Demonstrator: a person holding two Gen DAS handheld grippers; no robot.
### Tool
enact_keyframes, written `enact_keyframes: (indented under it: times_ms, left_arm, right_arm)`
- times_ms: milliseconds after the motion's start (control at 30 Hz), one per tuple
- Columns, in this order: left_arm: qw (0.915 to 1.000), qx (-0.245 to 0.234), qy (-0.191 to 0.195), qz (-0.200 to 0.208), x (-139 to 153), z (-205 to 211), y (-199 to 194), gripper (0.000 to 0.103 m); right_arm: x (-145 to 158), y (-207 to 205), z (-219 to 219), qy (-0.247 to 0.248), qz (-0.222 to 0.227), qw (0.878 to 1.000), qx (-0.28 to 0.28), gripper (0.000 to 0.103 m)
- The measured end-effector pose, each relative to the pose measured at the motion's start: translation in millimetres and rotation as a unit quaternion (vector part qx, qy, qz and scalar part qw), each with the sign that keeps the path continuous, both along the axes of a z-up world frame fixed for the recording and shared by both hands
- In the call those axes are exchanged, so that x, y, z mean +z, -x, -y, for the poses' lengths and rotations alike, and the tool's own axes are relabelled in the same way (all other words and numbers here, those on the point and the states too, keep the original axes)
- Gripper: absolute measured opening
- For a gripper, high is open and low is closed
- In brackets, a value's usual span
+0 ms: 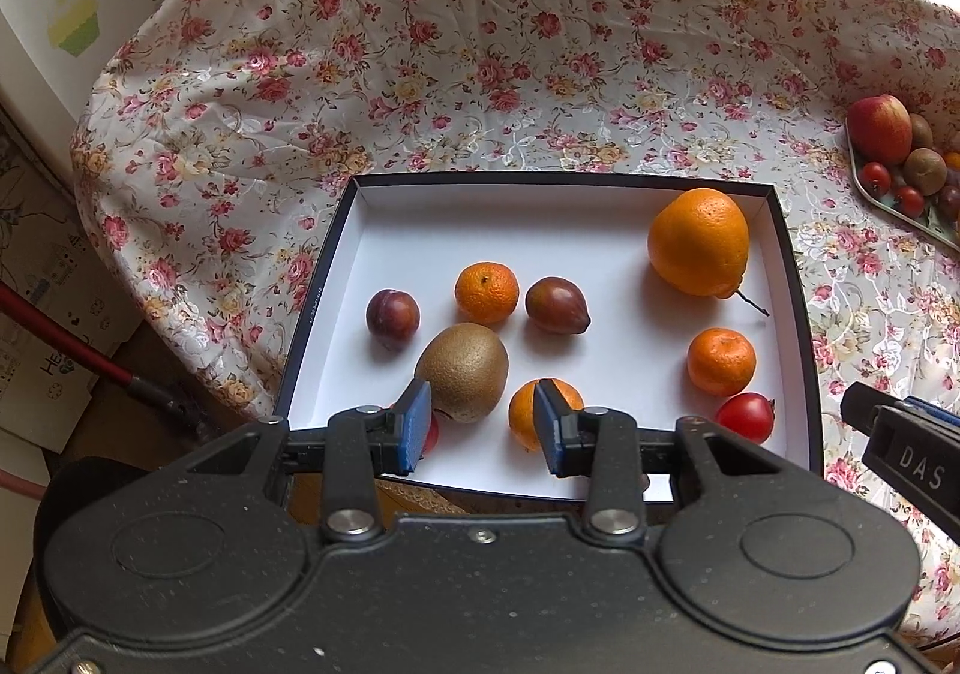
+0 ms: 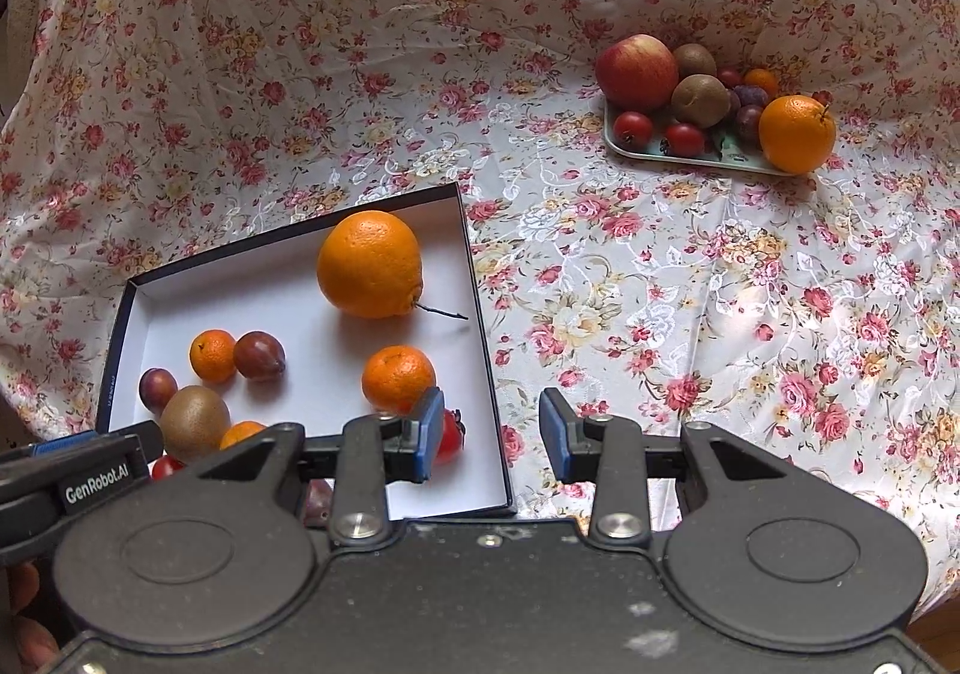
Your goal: Organize fruits
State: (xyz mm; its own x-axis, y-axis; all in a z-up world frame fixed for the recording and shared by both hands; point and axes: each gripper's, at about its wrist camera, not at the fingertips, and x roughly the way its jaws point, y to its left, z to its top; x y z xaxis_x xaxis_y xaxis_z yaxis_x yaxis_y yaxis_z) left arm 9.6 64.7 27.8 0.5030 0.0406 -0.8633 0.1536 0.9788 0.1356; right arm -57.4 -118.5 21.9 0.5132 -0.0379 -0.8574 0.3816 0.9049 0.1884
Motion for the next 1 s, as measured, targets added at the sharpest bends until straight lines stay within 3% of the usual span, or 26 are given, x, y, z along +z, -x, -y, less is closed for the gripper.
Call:
enact_keyframes:
  times_ms: [1000]
  left_arm:
    - [0.9996, 0.004, -0.022, -0.015, -10.3, -0.5, -3.5, 0.047]
  right_arm:
    - [-4.8, -3.5, -1.7, -0.005, -0.015, 1.000, 0.006, 0.038]
